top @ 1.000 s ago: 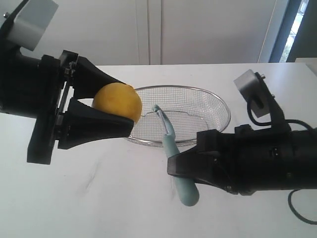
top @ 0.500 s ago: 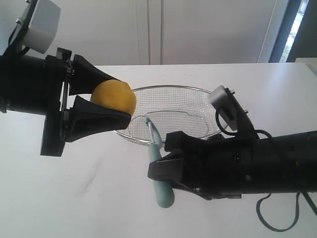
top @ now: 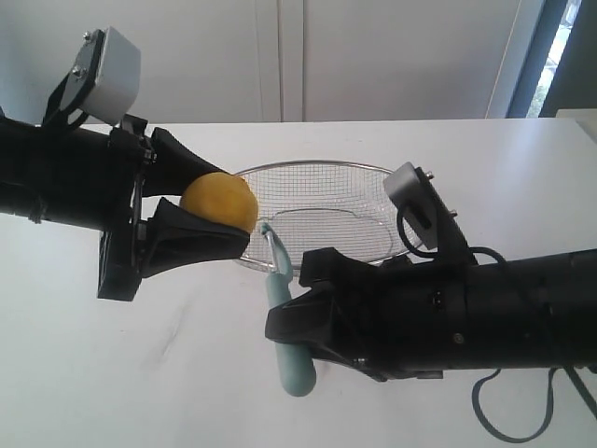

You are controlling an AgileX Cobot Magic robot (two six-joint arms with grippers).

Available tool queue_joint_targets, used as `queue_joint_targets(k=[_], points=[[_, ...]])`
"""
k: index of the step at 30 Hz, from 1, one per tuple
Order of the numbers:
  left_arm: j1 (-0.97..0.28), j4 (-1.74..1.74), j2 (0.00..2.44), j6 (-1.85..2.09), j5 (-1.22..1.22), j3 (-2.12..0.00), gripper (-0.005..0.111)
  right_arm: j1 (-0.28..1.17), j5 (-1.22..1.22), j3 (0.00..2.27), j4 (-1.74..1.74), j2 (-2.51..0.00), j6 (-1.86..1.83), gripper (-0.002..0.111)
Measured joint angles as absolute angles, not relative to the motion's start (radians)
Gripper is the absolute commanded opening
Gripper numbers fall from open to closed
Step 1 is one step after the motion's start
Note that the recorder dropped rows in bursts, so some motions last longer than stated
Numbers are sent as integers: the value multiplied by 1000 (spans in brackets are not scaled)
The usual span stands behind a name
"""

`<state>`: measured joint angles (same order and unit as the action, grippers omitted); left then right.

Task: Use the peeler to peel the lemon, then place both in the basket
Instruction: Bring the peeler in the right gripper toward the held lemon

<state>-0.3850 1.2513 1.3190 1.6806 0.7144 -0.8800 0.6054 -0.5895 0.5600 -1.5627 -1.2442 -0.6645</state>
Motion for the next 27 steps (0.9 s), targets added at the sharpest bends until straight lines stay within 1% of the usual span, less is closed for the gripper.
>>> queue_joint_targets(k=[22,27], points=[[-385,1251,1319,1681,713,-880,0,605,-664,560,-1569,-1244,-699,0],[-385,1251,1355,1681,717,-880,0,605,-666,560,-1569,-1244,-699,0]])
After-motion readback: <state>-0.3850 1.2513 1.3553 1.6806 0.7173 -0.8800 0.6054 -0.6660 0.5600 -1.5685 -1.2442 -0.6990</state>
